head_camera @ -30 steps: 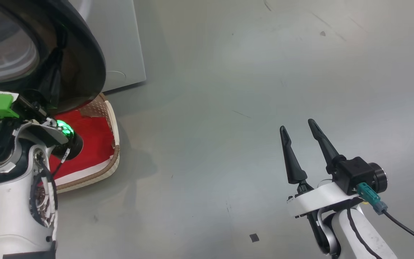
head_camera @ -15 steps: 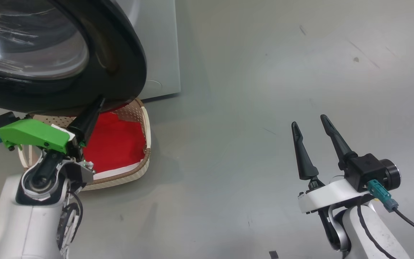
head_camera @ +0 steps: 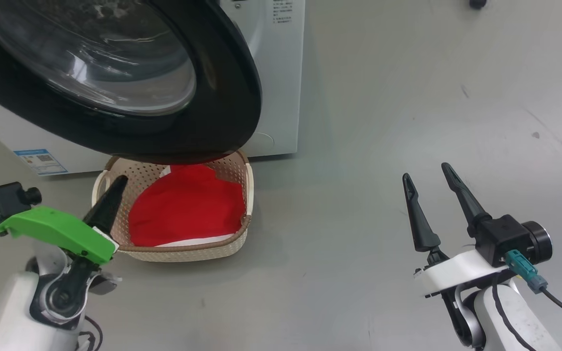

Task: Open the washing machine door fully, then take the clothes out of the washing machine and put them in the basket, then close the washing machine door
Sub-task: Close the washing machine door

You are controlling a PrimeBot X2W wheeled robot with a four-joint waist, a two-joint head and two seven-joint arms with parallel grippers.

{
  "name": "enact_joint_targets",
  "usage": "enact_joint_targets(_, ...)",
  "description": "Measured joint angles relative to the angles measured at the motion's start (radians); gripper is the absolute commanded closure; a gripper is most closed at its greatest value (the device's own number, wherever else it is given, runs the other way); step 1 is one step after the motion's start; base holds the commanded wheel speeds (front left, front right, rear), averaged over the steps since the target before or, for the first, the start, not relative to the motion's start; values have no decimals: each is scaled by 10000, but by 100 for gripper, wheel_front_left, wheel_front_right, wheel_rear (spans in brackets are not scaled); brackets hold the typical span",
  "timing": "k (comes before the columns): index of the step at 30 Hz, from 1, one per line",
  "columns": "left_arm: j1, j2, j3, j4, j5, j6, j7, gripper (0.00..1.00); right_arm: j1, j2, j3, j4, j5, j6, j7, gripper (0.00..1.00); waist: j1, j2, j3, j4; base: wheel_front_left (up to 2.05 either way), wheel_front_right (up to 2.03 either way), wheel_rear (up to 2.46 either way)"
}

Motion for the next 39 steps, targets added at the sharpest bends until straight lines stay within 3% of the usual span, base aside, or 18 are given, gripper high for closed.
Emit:
enact_joint_targets(14, 975, 1220, -851, -1120, 4240, -4, -3283, 100, 304, -69, -13, -94, 2, 88, 0, 0, 0, 0, -549, 750, 0, 0, 0)
enact_joint_targets(22, 1651, 1290, -1058, -1070, 5707, 2, -5033, 100, 443, -71, 23, -119, 4, 92, 0, 0, 0, 0, -612, 966, 0, 0, 0)
enact_joint_targets(25, 1871, 1223, -1030, -1014, 5994, 153, -5162, 100, 443, -71, 23, -125, 4, 92, 0, 0, 0, 0, -628, 992, 0, 0, 0)
enact_joint_targets(26, 1925, 1172, -993, -1012, 6029, 209, -5160, 91, 443, -69, 23, -130, 4, 92, 0, 0, 0, 0, -634, 1001, 0, 0, 0)
enact_joint_targets(27, 1998, 1104, -966, -1016, 6222, 372, -5158, 74, 446, -61, 23, -130, 4, 92, 0, 0, 0, 0, -644, 1019, 0, 0, 0)
enact_joint_targets(28, 2025, 1112, -963, -1016, 6470, 456, -5158, 0, 451, -56, 23, -132, 4, 92, 0, 0, 0, 0, -649, 1027, 0, 0, 0)
enact_joint_targets(39, 2333, 819, -468, -1223, 7012, 807, -5118, 0, 498, 10, 65, -161, 4, 100, 0, 0, 0, 0, -646, 1085, 0, 0, 0)
